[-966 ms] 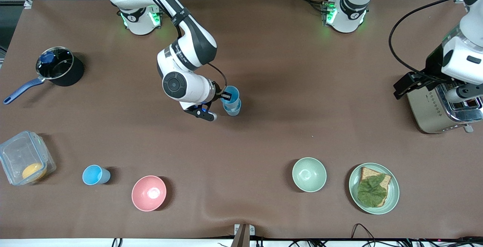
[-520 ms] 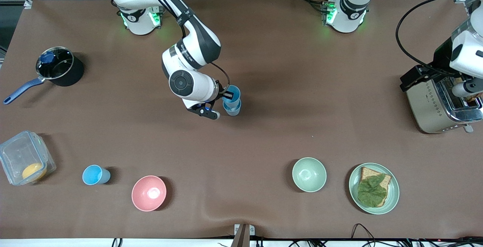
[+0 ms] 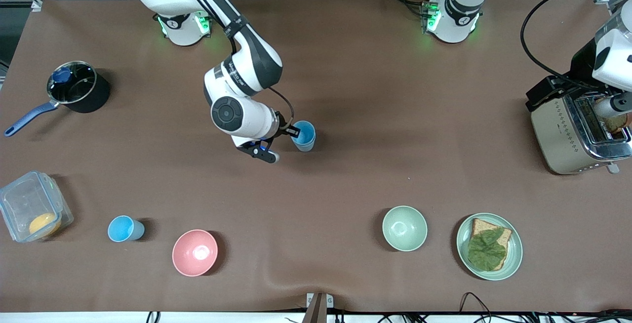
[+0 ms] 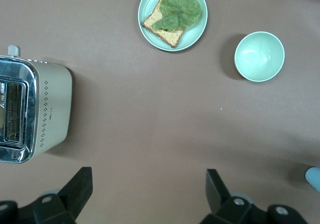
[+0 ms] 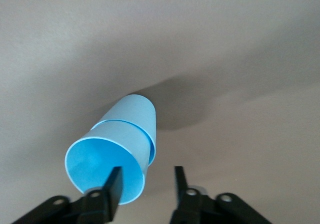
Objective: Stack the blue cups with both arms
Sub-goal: 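Lower the held blue cup into the placed cup with the right gripper, then open the right gripper and draw it back from the stacked cups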
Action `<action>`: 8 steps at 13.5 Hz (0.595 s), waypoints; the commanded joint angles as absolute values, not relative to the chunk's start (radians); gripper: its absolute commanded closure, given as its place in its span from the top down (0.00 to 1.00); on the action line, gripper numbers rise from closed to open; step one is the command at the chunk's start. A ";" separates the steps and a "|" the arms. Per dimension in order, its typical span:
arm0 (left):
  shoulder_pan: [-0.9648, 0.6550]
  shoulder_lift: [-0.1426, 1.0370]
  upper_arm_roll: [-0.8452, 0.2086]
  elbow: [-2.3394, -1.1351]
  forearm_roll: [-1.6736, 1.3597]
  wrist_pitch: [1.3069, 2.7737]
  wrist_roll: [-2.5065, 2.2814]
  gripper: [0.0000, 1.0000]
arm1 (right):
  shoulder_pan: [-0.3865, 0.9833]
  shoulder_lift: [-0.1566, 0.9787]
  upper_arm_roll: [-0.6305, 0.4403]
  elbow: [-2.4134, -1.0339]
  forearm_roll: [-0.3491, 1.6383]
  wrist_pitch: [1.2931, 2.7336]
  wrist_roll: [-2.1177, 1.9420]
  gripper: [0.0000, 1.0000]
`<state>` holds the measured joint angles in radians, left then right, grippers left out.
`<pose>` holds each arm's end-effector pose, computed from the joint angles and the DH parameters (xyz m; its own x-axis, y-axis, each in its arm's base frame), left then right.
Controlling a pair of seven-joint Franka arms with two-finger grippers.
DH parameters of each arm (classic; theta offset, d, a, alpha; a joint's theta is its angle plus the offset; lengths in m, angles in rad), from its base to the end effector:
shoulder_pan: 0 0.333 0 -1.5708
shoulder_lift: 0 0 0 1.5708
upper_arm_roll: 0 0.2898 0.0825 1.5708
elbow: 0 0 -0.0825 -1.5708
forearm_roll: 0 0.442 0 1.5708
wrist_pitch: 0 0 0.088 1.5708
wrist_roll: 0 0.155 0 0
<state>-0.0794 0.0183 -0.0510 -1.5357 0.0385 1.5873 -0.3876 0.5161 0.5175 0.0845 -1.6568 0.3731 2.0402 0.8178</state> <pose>0.6170 -0.0747 0.5593 0.9662 0.2537 0.0450 0.2548 -0.9667 -0.0222 0.5558 0.4215 0.2040 0.8607 -0.3601 -0.3599 -0.4230 -0.8992 -0.1118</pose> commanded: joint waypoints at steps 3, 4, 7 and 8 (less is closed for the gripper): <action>-0.075 0.000 -0.055 -1.555 0.017 1.582 -0.359 1.00 | 0.343 0.437 0.092 -1.626 0.332 1.827 0.567 1.00; -0.075 0.000 -0.055 -1.555 0.015 1.582 -0.359 1.00 | 0.297 0.417 0.092 -1.629 0.299 1.778 0.499 1.00; -0.077 -0.002 -0.055 -1.557 0.015 1.582 -0.359 1.00 | 0.204 0.332 0.094 -1.708 0.136 1.715 0.402 1.00; -0.077 -0.002 -0.057 -1.557 0.015 1.582 -0.359 1.00 | 0.180 0.296 0.094 -1.744 0.114 1.715 0.365 1.00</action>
<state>-0.0820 0.0183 -0.0529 -1.5434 0.0384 1.5873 -0.3874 0.2150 0.3912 0.0741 -1.6355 0.1734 1.7047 0.4117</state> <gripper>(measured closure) 0.000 0.000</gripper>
